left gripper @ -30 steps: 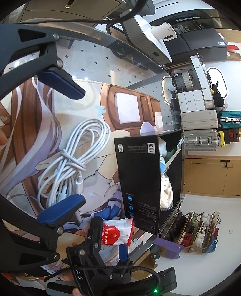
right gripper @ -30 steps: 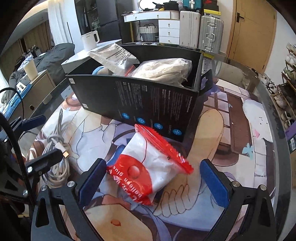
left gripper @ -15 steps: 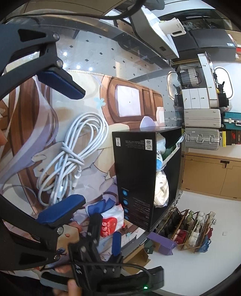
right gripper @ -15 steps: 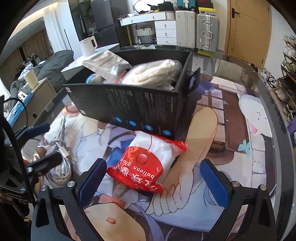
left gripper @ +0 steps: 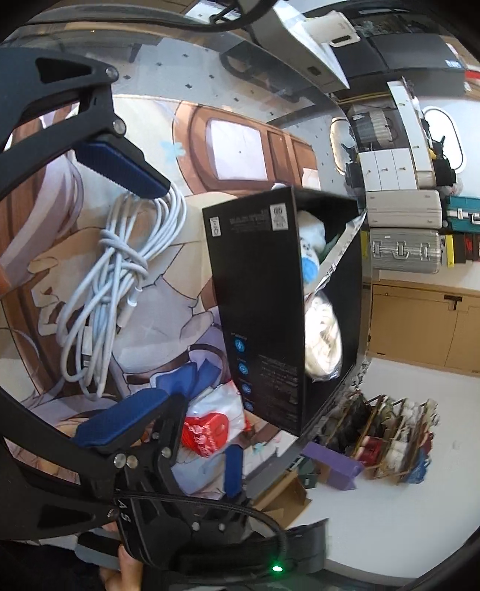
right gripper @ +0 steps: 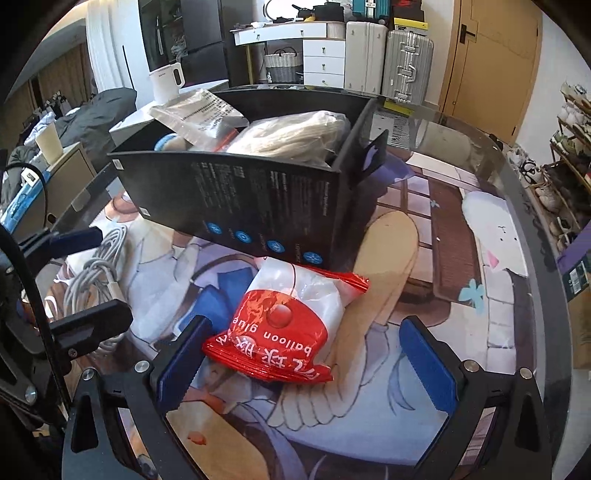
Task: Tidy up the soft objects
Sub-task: 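Grasp the red bag with the right tool while the left tool grasps the white cable coil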
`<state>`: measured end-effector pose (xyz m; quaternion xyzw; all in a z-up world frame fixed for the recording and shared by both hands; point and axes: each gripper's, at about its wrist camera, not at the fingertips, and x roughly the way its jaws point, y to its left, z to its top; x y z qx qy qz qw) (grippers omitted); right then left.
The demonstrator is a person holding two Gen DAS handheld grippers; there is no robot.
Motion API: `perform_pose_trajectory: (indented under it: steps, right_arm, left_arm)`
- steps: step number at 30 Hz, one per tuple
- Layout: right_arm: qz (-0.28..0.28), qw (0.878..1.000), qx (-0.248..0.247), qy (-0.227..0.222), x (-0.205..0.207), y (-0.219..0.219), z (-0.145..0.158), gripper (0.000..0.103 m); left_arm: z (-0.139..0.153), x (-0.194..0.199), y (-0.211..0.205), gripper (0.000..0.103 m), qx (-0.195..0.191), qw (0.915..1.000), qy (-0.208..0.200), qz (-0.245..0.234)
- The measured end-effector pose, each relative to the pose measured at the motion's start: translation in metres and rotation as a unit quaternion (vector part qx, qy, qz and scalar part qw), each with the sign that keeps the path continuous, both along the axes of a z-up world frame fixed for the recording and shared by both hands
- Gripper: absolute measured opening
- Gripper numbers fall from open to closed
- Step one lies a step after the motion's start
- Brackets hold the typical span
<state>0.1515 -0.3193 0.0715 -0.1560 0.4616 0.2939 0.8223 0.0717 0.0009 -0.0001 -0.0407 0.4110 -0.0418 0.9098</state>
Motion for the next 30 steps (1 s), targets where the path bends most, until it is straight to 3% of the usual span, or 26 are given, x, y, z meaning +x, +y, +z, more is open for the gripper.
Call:
perform_pose_trajectory:
  steps: [4,8,16,19,21,22,24,27,30]
  right_arm:
    - [0.0,1.0,-0.001,0.0,0.0,0.0,0.0,0.102]
    - [0.0,1.0,-0.001,0.0,-0.001,-0.001,0.0,0.102]
    - [-0.007,1.0,0.002,-0.002,0.0,-0.004,0.001,0.101]
    - [0.0,1.0,0.008,-0.006,-0.001,-0.005,0.005,0.085]
    - [0.0,1.0,0.01,-0.009,-0.001,-0.006,0.007,0.069]
    - [-0.003,1.0,0.013,-0.009,0.001,-0.008,0.008,0.066]
    - [-0.002,1.0,0.015,-0.009,0.002,-0.01,0.009,0.058]
    - [0.002,1.0,0.01,-0.014,0.002,-0.011,0.01,0.05]
    - [0.005,1.0,0.011,-0.012,0.001,-0.013,0.01,0.049]
  left_arm:
    - [-0.001,-0.004,-0.003,0.103,0.014,0.9998,0.003,-0.012]
    - [0.0,-0.007,0.004,0.103,-0.008,0.9996,0.004,-0.025]
    - [-0.003,-0.007,0.006,0.1,-0.006,0.9999,0.011,-0.005]
    - [-0.003,-0.011,0.005,0.088,0.007,0.9999,0.006,-0.007]
    - [-0.004,-0.014,0.008,0.079,0.013,0.9999,0.005,-0.008]
    - [-0.003,-0.016,0.01,0.071,0.016,0.9998,0.003,-0.007]
    - [-0.003,-0.021,0.016,0.069,0.01,0.9999,-0.001,-0.011]
    - [-0.005,-0.028,0.019,0.058,0.016,0.9997,-0.009,-0.017]
    - [-0.004,-0.034,0.022,0.048,0.011,0.9996,-0.017,-0.018]
